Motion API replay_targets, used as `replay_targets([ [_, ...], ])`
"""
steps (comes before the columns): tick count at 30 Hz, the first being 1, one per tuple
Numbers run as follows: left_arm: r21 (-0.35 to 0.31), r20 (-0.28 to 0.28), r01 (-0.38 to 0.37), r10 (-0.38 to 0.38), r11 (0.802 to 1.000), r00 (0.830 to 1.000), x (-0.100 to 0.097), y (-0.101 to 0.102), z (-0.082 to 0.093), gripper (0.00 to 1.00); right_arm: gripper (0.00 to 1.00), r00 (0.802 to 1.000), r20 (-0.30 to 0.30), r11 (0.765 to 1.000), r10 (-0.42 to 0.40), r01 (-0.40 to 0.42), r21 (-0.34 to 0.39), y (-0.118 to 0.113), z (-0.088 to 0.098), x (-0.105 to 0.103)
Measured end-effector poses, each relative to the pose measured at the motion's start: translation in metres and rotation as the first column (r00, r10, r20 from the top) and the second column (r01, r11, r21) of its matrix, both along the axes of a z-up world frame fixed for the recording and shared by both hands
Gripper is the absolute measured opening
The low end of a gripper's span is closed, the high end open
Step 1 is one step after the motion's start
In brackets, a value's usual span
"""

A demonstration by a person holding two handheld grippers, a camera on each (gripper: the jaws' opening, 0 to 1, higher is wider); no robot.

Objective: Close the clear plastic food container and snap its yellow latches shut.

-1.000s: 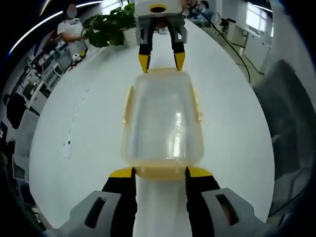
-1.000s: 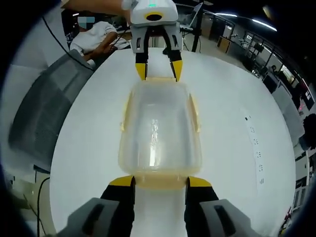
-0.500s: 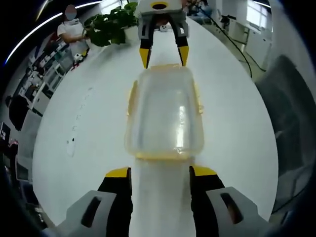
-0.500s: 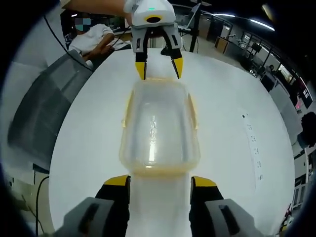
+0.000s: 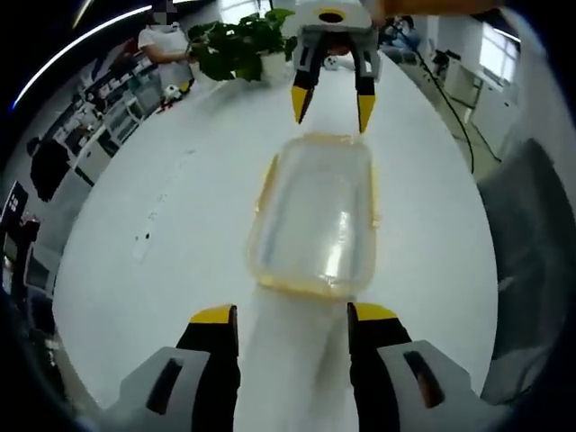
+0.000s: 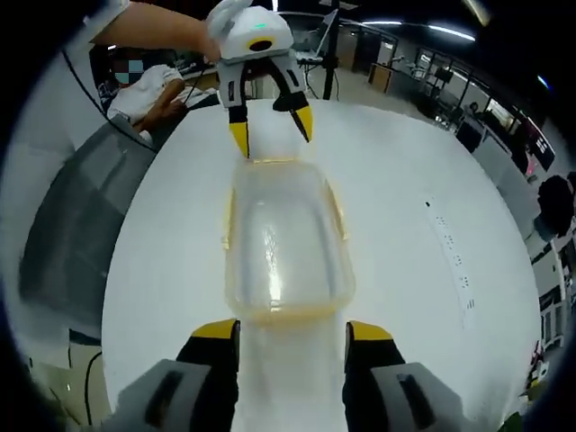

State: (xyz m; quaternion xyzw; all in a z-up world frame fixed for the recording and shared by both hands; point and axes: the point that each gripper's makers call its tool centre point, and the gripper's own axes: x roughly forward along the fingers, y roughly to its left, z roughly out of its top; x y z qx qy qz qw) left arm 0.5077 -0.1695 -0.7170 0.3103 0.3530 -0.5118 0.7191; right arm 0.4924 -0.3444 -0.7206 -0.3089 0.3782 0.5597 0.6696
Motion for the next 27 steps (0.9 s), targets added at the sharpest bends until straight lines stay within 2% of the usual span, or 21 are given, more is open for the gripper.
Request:
replay_targets([
  [1,-0.020,-0.020,-0.044,0.044,0.999,0.999,0.001,-0.002,0.002,0.45,0.41,0.999,-0.009,0.999,-0.033,0.033,0.009,0.002,0.001,0.002],
  [3,-0.056,-0.065,-0.085,0.081,0.995,0.995,-0.002,-0.006,0.004,0.46,0.40,0.998,-0.018,0.998,-0.059,0.059,0.018,0.005,0.003,0.002],
  [4,-0.080,-0.102,-0.110,0.102,0.991,0.990,-0.004,-0.010,0.004,0.47,0.39,0.997,-0.009,0.997,-0.083,0.083,0.001,0.004,0.001,0.005],
  [5,-0.095,-0.113,-0.146,0.135,0.985,0.984,-0.002,-0.010,0.005,0.48,0.38,0.996,-0.008,0.996,-0.090,0.090,-0.004,0.004,0.001,0.005],
  [6,-0.097,-0.115,-0.177,0.166,0.979,0.979,0.001,-0.009,0.006,0.47,0.37,0.990,-0.048,0.991,-0.136,0.137,0.005,0.006,0.000,0.002],
  [7,-0.094,-0.132,-0.195,0.182,0.976,0.974,0.001,-0.009,0.005,0.47,0.37,0.987,-0.055,0.988,-0.151,0.151,0.009,0.007,0.000,0.002],
  [8,-0.079,-0.167,-0.232,0.216,0.970,0.962,-0.001,-0.006,0.003,0.47,0.37,0.980,-0.062,0.982,-0.186,0.188,0.024,0.008,0.000,0.005],
  [10,-0.080,-0.148,-0.257,0.244,0.963,0.958,0.004,-0.004,0.003,0.46,0.36,0.971,-0.079,0.973,-0.226,0.228,0.020,0.008,-0.002,0.006],
  [12,-0.083,-0.187,-0.292,0.273,0.953,0.944,0.000,-0.005,0.000,0.46,0.38,0.963,-0.087,0.966,-0.256,0.259,0.018,0.008,-0.005,0.005],
  [14,-0.069,-0.184,-0.302,0.285,0.951,0.941,-0.001,-0.004,-0.002,0.45,0.38,0.958,-0.102,0.963,-0.266,0.270,0.019,0.010,-0.005,0.003],
  [17,-0.063,-0.199,-0.342,0.324,0.938,0.925,-0.002,-0.002,-0.003,0.44,0.39,0.943,-0.113,0.948,-0.313,0.318,0.025,0.011,-0.006,0.004],
  [18,-0.068,-0.205,-0.378,0.357,0.923,0.911,0.000,-0.001,-0.003,0.44,0.39,0.939,-0.130,0.945,-0.319,0.326,0.034,0.013,-0.006,0.002],
  [19,-0.081,-0.205,-0.393,0.370,0.916,0.906,0.001,-0.001,-0.003,0.43,0.40,0.935,-0.134,0.941,-0.328,0.335,0.038,0.013,-0.005,0.002],
  [21,-0.097,-0.246,-0.458,0.425,0.884,0.871,0.001,-0.002,-0.004,0.43,0.43,0.925,-0.145,0.933,-0.351,0.359,0.037,0.014,-0.006,0.001],
  [22,-0.096,-0.251,-0.475,0.441,0.875,0.862,0.001,-0.001,-0.005,0.42,0.44,0.919,-0.164,0.928,-0.359,0.370,0.043,0.016,-0.007,-0.002],
  [24,-0.099,-0.252,-0.492,0.456,0.865,0.853,0.001,-0.001,-0.006,0.42,0.44,0.904,-0.167,0.912,-0.394,0.407,0.051,0.017,-0.008,0.000],
  [25,-0.107,-0.268,-0.522,0.481,0.846,0.835,0.002,-0.001,-0.006,0.42,0.43,0.900,-0.172,0.909,-0.400,0.414,0.052,0.017,-0.009,0.000],
  [27,-0.134,-0.302,-0.561,0.506,0.817,0.808,0.002,-0.006,-0.005,0.42,0.43,0.878,-0.193,0.888,-0.438,0.456,0.059,0.018,-0.010,-0.001],
])
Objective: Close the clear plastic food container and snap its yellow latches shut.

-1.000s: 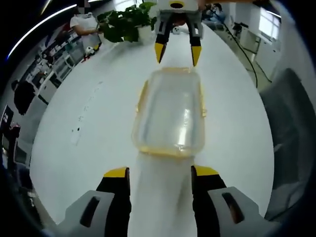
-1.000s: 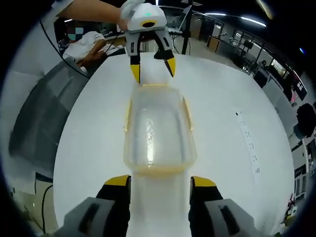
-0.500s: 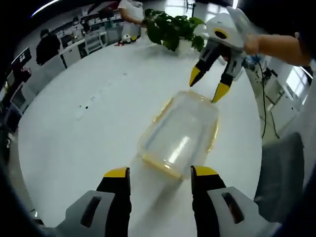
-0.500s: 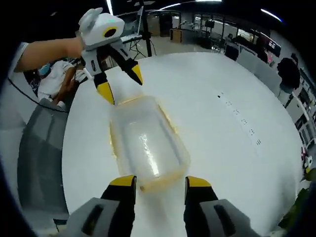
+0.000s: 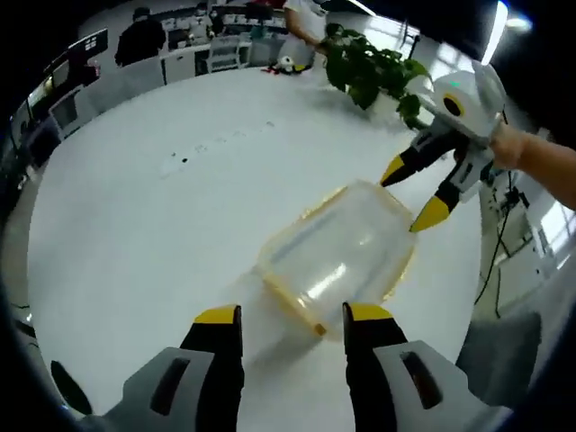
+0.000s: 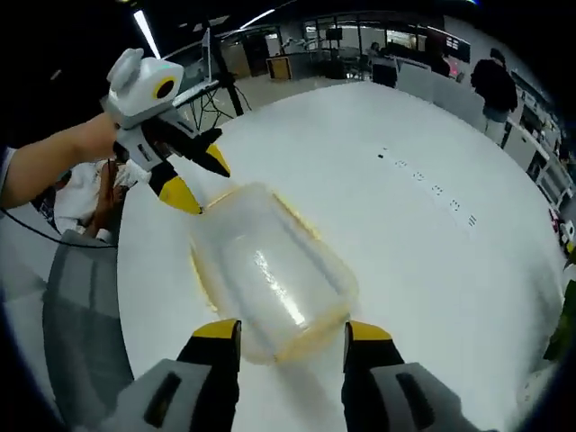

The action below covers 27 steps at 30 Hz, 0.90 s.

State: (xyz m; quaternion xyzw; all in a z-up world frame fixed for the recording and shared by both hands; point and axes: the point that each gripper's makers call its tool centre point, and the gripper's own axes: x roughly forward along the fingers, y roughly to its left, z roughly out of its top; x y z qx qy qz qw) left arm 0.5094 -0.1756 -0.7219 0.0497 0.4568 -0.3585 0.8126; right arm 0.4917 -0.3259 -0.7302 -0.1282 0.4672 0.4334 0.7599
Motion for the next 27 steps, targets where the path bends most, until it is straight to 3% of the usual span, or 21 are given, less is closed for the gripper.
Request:
replay_targets([
  [3,-0.009,-0.002,-0.009,0.009,1.000,1.000,0.000,-0.003,-0.003,0.43,0.43,0.996,-0.022,0.995,-0.088,0.089,0.045,0.001,0.001,0.003],
  [10,-0.060,-0.053,-0.076,0.073,0.995,0.996,-0.002,-0.006,-0.010,0.42,0.40,0.981,-0.080,0.979,-0.178,0.184,0.082,-0.001,-0.005,0.005],
  [12,-0.074,-0.063,-0.085,0.081,0.994,0.995,-0.002,-0.007,-0.012,0.40,0.39,0.977,-0.087,0.977,-0.193,0.200,0.080,-0.001,-0.007,0.005],
  [14,-0.078,-0.079,-0.089,0.083,0.993,0.993,-0.006,-0.008,-0.014,0.31,0.38,0.975,-0.089,0.975,-0.202,0.209,0.079,-0.001,-0.007,0.005],
  [15,-0.128,-0.045,-0.099,0.094,0.987,0.995,-0.001,-0.013,-0.008,0.27,0.38,0.972,-0.093,0.971,-0.214,0.221,0.085,0.000,-0.007,0.006],
  [16,-0.104,-0.049,-0.110,0.105,0.989,0.993,-0.002,-0.009,-0.011,0.26,0.38,0.971,-0.095,0.970,-0.219,0.227,0.084,-0.001,-0.007,0.006],
  [20,-0.117,-0.056,-0.100,0.094,0.988,0.994,-0.002,-0.011,-0.012,0.26,0.37,0.963,-0.107,0.962,-0.248,0.258,0.089,0.000,-0.007,0.007],
  [22,-0.139,-0.090,-0.123,0.111,0.983,0.990,-0.005,-0.013,-0.014,0.28,0.37,0.960,-0.113,0.960,-0.258,0.268,0.085,0.001,-0.007,0.007],
  [27,-0.145,-0.091,-0.133,0.121,0.980,0.988,-0.002,-0.013,-0.014,0.29,0.36,0.959,-0.120,0.960,-0.257,0.268,0.082,0.001,-0.008,0.007],
])
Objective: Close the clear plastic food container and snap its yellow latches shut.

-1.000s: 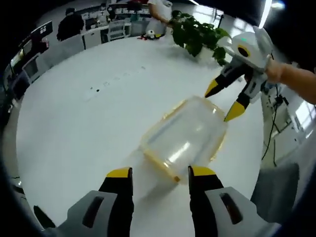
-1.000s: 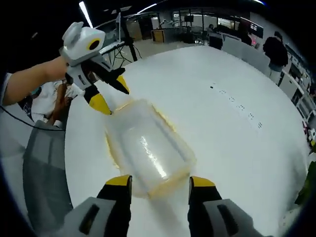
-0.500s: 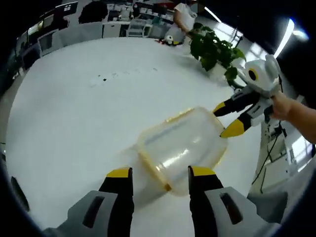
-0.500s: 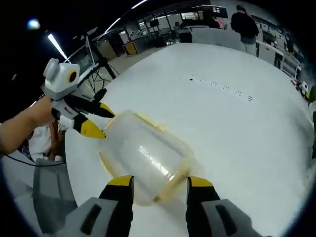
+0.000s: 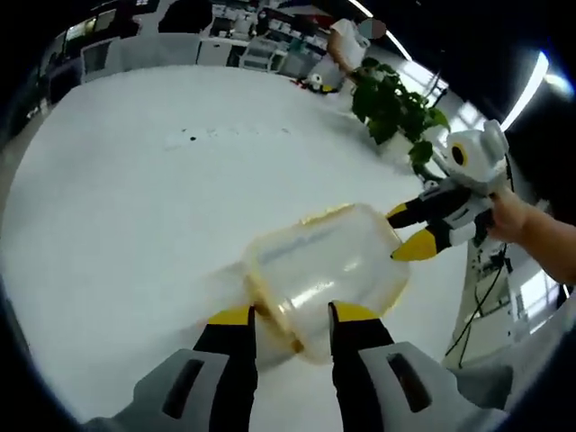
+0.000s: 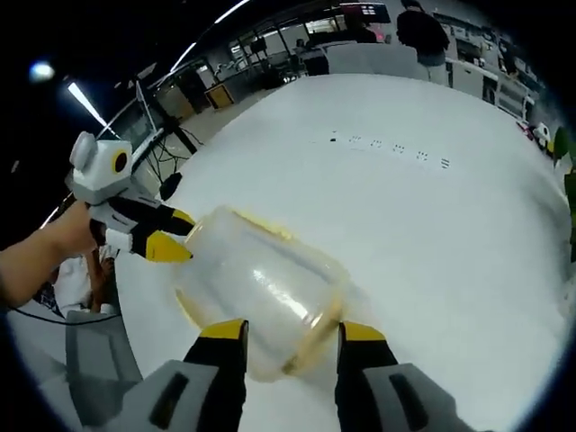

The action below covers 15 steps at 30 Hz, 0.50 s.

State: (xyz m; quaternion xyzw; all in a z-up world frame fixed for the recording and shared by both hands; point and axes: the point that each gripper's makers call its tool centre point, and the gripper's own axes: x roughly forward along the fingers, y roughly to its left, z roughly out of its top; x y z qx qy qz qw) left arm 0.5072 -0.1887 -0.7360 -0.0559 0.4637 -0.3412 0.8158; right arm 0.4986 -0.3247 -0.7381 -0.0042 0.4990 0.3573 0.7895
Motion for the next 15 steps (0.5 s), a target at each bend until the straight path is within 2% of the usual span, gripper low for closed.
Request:
replay_targets([
  [4,-0.014,-0.010,-0.014,0.014,1.000,1.000,-0.001,-0.001,0.000,0.28,0.35,1.000,-0.001,1.000,0.007,-0.007,-0.006,0.001,0.000,-0.001],
  [8,0.009,0.003,0.008,-0.008,1.000,1.000,-0.001,-0.002,0.000,0.26,0.33,0.999,-0.002,0.999,0.032,-0.032,-0.031,0.003,0.000,-0.001],
  [9,-0.008,-0.019,-0.002,0.002,1.000,1.000,-0.003,-0.004,-0.001,0.26,0.31,0.998,-0.005,0.998,0.059,-0.059,-0.005,0.007,0.002,0.000],
  [10,-0.012,-0.020,-0.012,0.012,1.000,1.000,-0.002,-0.003,-0.003,0.24,0.31,0.998,-0.020,0.997,0.065,-0.066,-0.043,0.002,0.006,0.004],
  [11,-0.021,-0.078,-0.070,0.068,0.997,0.995,-0.006,-0.004,-0.010,0.23,0.30,0.998,0.011,0.996,0.070,-0.069,-0.049,0.006,0.007,0.011],
  [12,-0.014,-0.048,-0.040,0.040,0.999,0.998,-0.003,-0.002,-0.010,0.23,0.30,0.999,-0.003,0.998,0.048,-0.048,-0.041,0.007,0.008,0.013],
  [15,-0.017,-0.046,-0.027,0.027,0.999,0.999,-0.001,-0.005,-0.012,0.23,0.31,0.999,-0.007,0.998,0.044,-0.044,-0.044,0.005,0.007,0.006],
])
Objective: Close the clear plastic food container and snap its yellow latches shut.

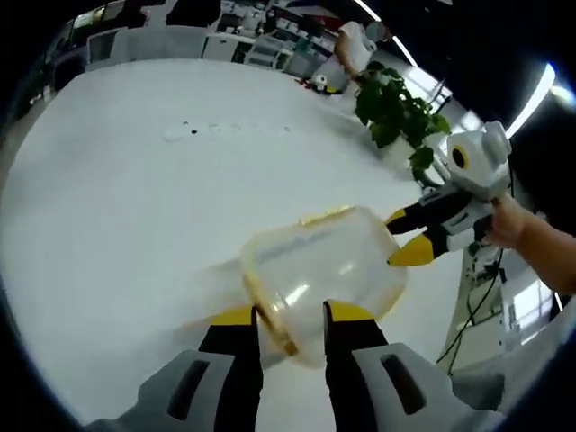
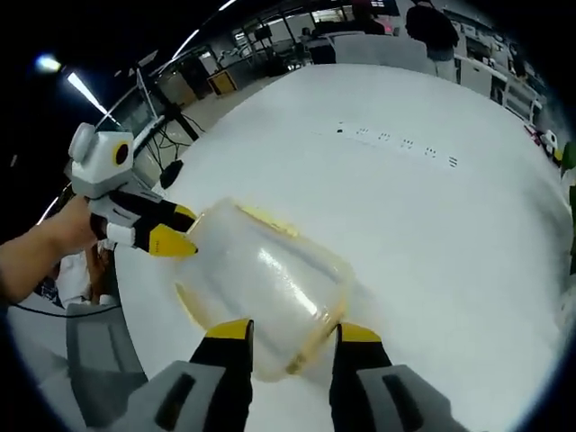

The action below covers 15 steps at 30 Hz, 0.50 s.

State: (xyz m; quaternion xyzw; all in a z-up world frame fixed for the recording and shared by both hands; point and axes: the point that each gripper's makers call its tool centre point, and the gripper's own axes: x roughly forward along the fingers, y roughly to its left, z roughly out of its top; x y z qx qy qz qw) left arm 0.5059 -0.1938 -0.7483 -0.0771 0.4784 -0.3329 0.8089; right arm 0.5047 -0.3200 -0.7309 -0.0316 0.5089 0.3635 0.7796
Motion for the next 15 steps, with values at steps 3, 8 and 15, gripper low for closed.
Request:
replay_targets([
  [3,0.002,0.005,-0.008,0.008,1.000,1.000,0.001,0.000,0.003,0.23,0.31,1.000,0.004,1.000,-0.003,0.003,0.007,-0.002,0.001,-0.002],
  [8,0.001,0.011,-0.009,0.009,1.000,1.000,0.003,-0.001,0.005,0.25,0.33,1.000,0.000,1.000,-0.012,0.012,0.014,-0.004,-0.004,-0.006],
  [15,0.026,0.046,0.013,-0.015,1.000,0.999,0.003,0.000,0.011,0.26,0.35,1.000,0.009,0.999,-0.010,0.009,0.037,-0.004,-0.005,-0.012],
])
